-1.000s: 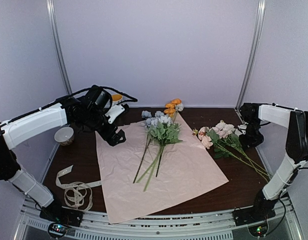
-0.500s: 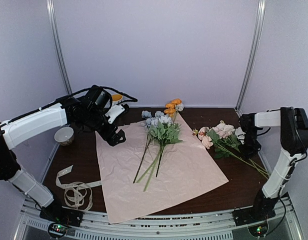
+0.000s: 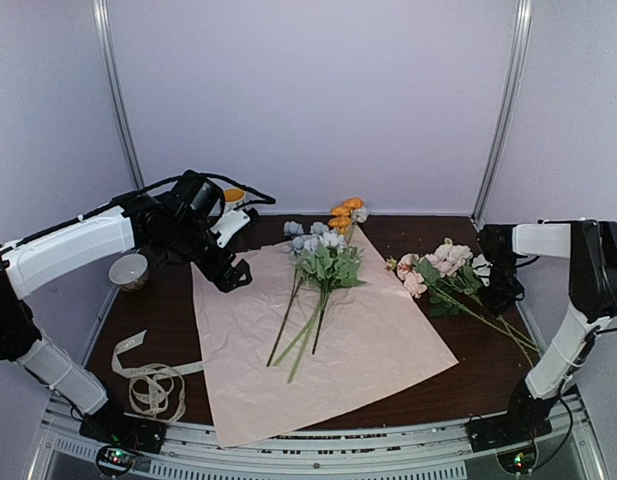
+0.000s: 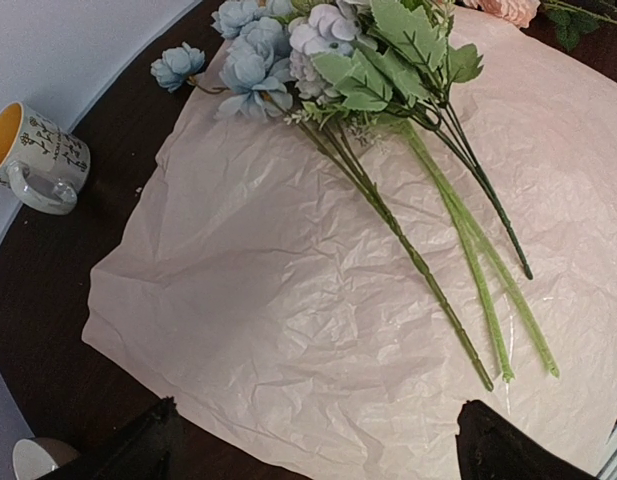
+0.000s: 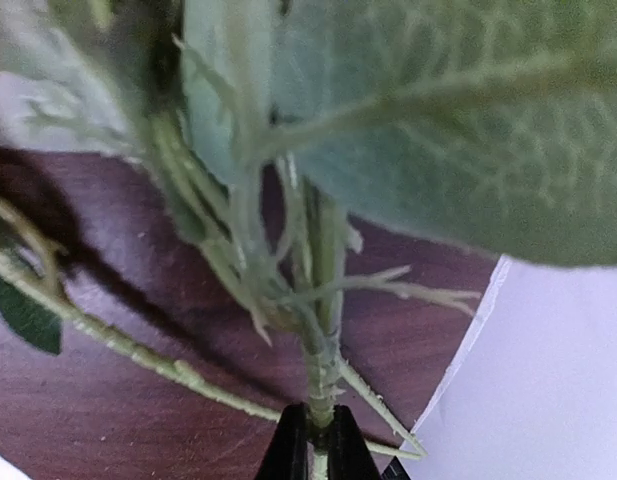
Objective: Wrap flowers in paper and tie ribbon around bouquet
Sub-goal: Pick up the fake flower from the corner of the board, then place the fake flower on the flattened wrapping paper.
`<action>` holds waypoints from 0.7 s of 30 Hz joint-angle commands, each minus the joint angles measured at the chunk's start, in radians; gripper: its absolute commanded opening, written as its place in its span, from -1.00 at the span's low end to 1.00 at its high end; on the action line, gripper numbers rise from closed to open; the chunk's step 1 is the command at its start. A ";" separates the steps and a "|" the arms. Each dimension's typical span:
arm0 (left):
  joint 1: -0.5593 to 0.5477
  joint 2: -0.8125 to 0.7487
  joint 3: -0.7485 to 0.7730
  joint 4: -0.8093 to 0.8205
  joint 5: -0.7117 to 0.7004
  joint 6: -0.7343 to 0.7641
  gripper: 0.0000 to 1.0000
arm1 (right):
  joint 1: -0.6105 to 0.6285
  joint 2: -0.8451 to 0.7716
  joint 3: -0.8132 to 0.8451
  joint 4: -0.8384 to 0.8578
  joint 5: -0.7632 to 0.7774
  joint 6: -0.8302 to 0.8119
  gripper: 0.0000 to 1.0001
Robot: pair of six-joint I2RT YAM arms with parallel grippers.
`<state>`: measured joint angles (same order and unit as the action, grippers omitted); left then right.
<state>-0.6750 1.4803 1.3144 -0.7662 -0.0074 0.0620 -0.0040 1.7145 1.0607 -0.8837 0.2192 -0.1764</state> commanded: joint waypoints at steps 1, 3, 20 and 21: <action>0.002 0.009 0.000 0.009 0.002 0.010 0.95 | 0.063 -0.100 0.050 -0.069 0.064 0.022 -1.00; 0.003 0.008 0.000 0.010 0.004 0.010 0.95 | 0.081 -0.117 0.077 -0.105 0.065 0.030 -1.00; 0.003 -0.001 -0.003 0.028 0.043 -0.006 0.95 | 0.605 -0.330 0.160 0.812 -0.793 0.743 -1.00; 0.005 -0.010 -0.010 0.042 0.060 -0.010 0.95 | 0.650 -0.277 0.192 0.849 -0.799 0.795 -1.00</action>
<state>-0.6750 1.4811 1.3144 -0.7685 0.0029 0.0612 0.4980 1.2987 1.2316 -0.4309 -0.3843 0.3134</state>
